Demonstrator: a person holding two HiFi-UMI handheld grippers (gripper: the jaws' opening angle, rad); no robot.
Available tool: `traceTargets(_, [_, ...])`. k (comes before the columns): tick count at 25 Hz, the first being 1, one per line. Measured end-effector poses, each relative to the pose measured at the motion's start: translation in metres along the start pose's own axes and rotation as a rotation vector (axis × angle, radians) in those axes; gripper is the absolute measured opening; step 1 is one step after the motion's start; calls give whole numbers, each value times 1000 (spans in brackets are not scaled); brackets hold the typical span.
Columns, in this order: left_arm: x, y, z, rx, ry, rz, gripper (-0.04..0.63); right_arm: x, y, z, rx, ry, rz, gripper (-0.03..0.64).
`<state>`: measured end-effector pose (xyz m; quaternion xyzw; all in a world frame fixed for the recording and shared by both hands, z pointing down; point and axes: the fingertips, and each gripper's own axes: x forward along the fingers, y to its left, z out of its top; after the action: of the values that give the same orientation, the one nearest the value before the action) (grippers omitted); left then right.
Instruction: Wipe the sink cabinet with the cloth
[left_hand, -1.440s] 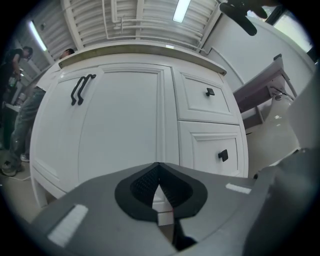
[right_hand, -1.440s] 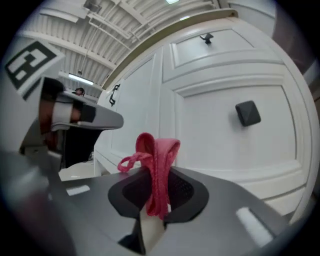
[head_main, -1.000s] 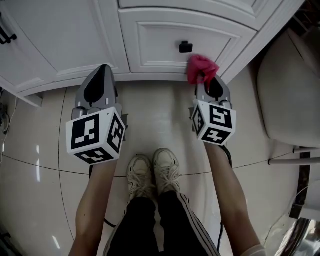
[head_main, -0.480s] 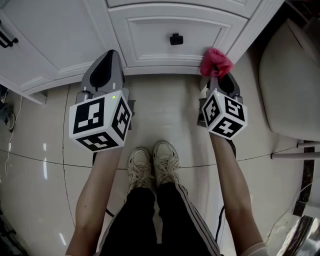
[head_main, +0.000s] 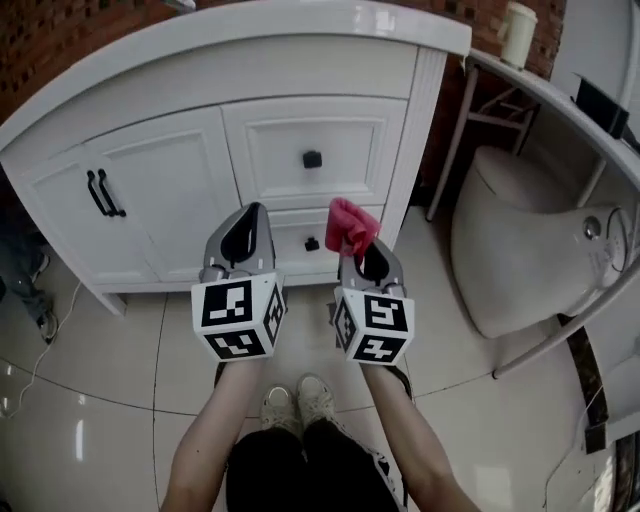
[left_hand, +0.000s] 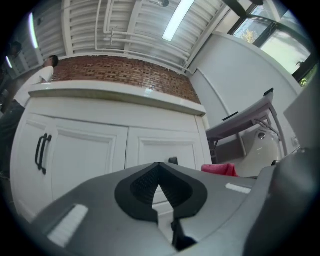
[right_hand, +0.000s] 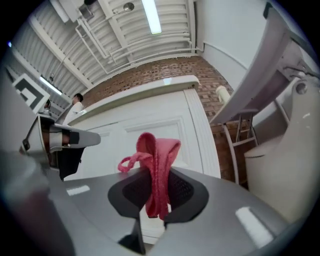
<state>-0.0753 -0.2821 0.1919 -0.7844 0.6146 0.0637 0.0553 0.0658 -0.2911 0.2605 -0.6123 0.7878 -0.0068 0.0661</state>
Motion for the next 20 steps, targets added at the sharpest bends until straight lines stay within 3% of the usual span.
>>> traceTargets(3, [-22, -21, 44, -25, -21, -21, 5, -25, 18, 45, 30, 6, 6, 58])
traceTargets(6, [-61, -41, 46, 56, 28, -61, 5, -59, 35, 70, 78, 3, 7, 60])
traceTargets(8, [-80, -48, 37, 108, 73, -89, 5, -83, 46, 78, -23, -9, 27, 60])
traceTargets(10, [-88, -48, 39, 102, 78, -85, 5, -100, 50, 80, -129, -4, 27, 60])
traceTargets(12, [-90, -44, 46, 118, 62, -69, 5, -110, 51, 80, -139, 0, 16, 60])
traceTargets(14, [-99, -40, 58, 67, 37, -51, 5, -118, 51, 81, -97, -6, 7, 61])
traceTargets(17, [-123, -34, 84, -90, -48, -5, 5, -135, 50, 90, -22, -38, -6, 61])
traceTargets(20, [-135, -48, 95, -44, -91, -19, 5, -144, 55, 96, -5, -58, -7, 60])
